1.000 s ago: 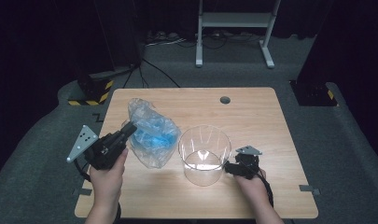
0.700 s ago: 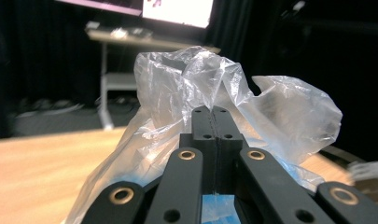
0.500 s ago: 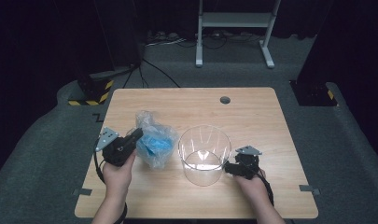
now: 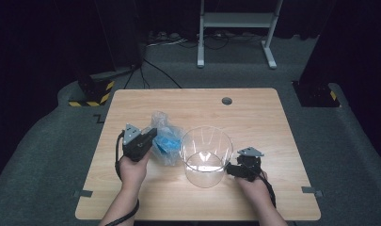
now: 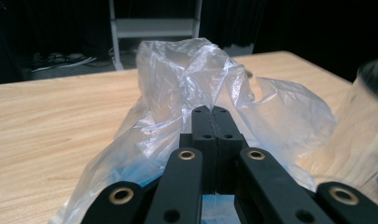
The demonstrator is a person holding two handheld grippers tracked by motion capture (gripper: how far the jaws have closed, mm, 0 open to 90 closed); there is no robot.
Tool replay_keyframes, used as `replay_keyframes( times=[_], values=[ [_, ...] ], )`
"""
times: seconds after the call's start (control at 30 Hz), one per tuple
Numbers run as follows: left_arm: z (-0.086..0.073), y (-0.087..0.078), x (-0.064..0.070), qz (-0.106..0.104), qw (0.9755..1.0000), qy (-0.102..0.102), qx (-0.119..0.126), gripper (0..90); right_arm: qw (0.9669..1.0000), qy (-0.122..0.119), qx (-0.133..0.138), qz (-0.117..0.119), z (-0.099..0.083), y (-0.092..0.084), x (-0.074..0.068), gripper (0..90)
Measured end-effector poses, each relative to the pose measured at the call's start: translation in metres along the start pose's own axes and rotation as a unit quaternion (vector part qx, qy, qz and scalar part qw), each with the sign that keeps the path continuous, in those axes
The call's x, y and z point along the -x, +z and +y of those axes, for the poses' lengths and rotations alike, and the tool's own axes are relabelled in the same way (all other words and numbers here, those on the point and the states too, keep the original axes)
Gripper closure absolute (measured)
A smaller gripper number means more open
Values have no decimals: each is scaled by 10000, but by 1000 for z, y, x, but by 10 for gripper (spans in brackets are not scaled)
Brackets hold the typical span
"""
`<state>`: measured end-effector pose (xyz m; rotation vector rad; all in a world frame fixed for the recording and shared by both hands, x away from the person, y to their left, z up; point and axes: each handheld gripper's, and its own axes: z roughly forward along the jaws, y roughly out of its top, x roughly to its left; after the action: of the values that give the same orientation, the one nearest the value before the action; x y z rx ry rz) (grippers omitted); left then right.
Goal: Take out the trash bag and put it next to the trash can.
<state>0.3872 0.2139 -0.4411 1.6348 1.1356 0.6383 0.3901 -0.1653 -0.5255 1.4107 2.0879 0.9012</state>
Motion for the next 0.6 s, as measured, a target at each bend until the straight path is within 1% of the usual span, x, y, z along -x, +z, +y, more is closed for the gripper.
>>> replay_keyframes(
  times=[0.07,0.1,0.13,0.2,0.27,0.3,0.33,0.37,0.4,0.43,0.5,0.53,0.6],
  values=[
    [-3,5,2,-45,9999,30,-90,892,10000,5,0,0,0,0,0,183],
    [-5,7,4,-82,9998,105,-156,882,10000,3,-1,-1,0,0,0,183],
    [-6,9,5,-99,9996,137,-204,855,10000,7,0,-3,0,0,0,183],
    [-6,11,7,-174,9996,101,-215,832,10000,-3,8,1,0,0,0,184],
    [-5,10,10,-236,9995,109,-179,807,10000,11,-3,-2,-1,-1,-1,184],
    [-3,9,11,-249,9995,131,-151,779,10000,12,-2,-2,-1,-1,-1,184],
    [-1,8,13,-243,9996,122,-117,679,10000,12,-3,-1,-1,-1,-1,183],
    [1,6,13,-248,9996,105,-83,679,10000,12,-3,-1,-1,-1,-1,183],
    [4,4,14,-280,9996,29,-22,627,10000,13,-3,-1,-1,-1,-1,183],
    [6,3,16,-292,9995,-94,87,569,10000,16,-5,1,-1,-1,-1,183],
    [10,0,18,-302,9993,-88,207,476,10000,13,-3,1,-1,-1,-1,183],
    [12,-3,18,-299,9994,65,150,438,10000,16,-5,1,-1,-1,-1,183],
    [15,-5,22,-288,9994,144,144,378,10000,25,-4,-3,-1,-1,-1,183]
  ],
)
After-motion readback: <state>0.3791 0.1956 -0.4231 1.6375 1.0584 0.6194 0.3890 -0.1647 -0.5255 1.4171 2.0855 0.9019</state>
